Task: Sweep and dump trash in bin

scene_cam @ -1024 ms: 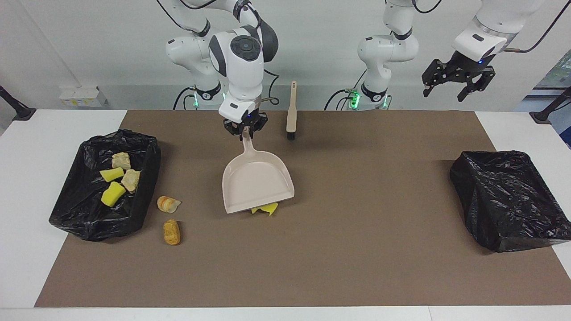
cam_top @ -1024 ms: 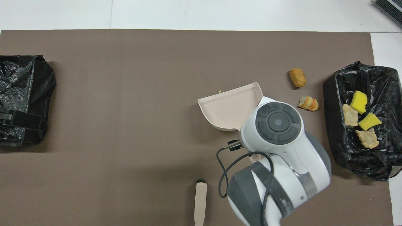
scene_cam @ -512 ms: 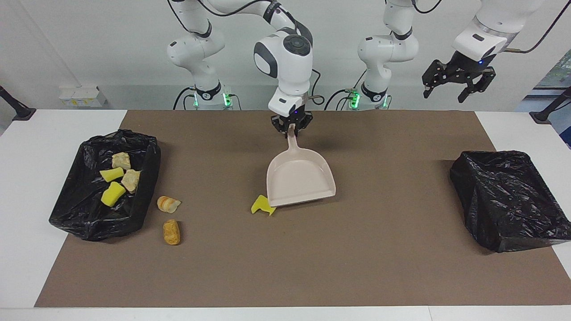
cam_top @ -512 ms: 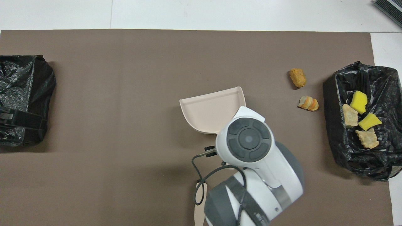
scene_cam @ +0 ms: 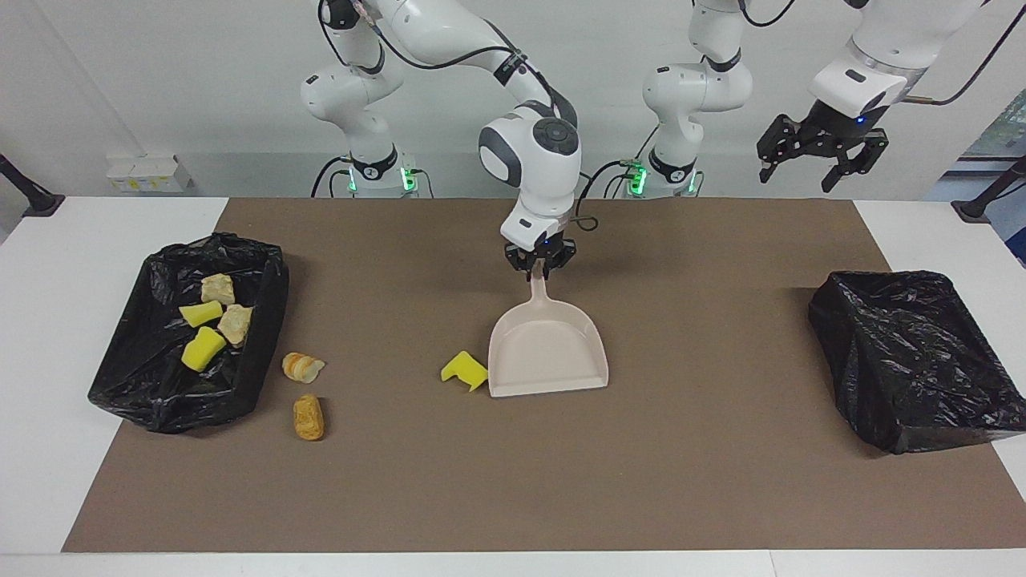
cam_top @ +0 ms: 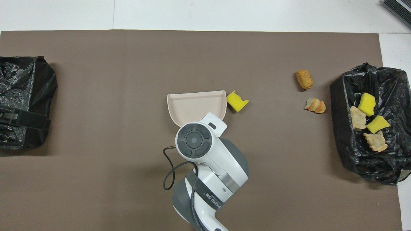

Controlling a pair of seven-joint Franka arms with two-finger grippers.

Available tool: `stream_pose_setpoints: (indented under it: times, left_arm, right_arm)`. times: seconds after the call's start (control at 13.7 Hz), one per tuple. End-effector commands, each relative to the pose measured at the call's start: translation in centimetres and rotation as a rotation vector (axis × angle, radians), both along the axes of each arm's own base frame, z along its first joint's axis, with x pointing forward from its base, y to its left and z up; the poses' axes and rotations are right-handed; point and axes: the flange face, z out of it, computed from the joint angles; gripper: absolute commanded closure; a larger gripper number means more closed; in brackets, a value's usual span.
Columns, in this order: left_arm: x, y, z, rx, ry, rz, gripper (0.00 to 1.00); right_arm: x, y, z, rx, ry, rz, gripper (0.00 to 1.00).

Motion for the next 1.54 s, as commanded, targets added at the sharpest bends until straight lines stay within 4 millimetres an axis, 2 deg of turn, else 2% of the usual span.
stream_pose_setpoints:
  times: [0.0,0.07,0.22,0.29,0.51,0.73,0.88,0.95,1.1,1.17,1.24,1.39,1.46]
  left_arm:
    - [-0.5,-0.6,-2.4,0.01,-0.006,-0.025,0.0]
    - [-0.4,-1.1,-3.2,0.008,-0.015,-0.033,0.0]
    - [-0.2,-2.3,-4.6,0.007,-0.024,-0.048,0.0]
    - [-0.3,-3.7,-5.7,0.007,-0.016,-0.069,0.0]
    - [-0.2,-6.7,-8.9,0.005,-0.021,-0.092,0.0]
    - [0.1,-11.1,-11.4,-0.014,-0.086,-0.007,0.0]
    - [0.5,-14.8,-13.7,-0.027,-0.098,0.047,0.0]
    - [0.6,-17.0,-15.0,-0.037,-0.105,0.063,0.0]
    - [0.8,-21.0,-17.8,-0.057,-0.118,0.09,0.0]
    - [0.8,-23.3,-19.8,-0.063,-0.115,0.087,0.0]
    - [0.4,-25.9,-21.7,-0.071,-0.112,0.096,0.0]
    - [-0.7,-29.6,-25.3,-0.073,-0.096,0.084,0.0]
    - [-1.9,-31.5,-26.6,-0.065,-0.078,0.077,0.0]
  right_arm:
    - [1.4,-0.4,-0.5,0.033,-0.058,-0.08,1.0]
    - [1.4,-0.5,-0.7,0.036,-0.059,-0.074,0.97]
    - [1.1,-0.3,-0.5,0.033,-0.056,-0.058,0.36]
    - [0.5,0.0,-0.3,0.026,-0.047,-0.03,0.0]
    - [-0.6,-1.3,1.4,0.031,-0.034,-0.03,0.0]
    - [-3.7,-2.9,2.9,0.017,-0.008,-0.028,0.0]
    - [-7.2,-2.6,4.0,0.065,0.015,-0.034,0.0]
    - [-8.8,-3.3,4.2,0.067,0.019,-0.041,0.0]
    - [-13.9,-2.1,4.0,0.073,0.015,-0.07,0.0]
    - [-15.8,-2.3,3.7,0.081,0.008,-0.092,0.0]
    - [-18.0,-2.2,3.5,0.08,0.011,-0.086,0.0]
    - [-22.0,-1.8,3.5,0.082,0.01,-0.115,0.0]
    - [-23.9,-1.9,3.5,0.079,0.01,-0.121,0.0]
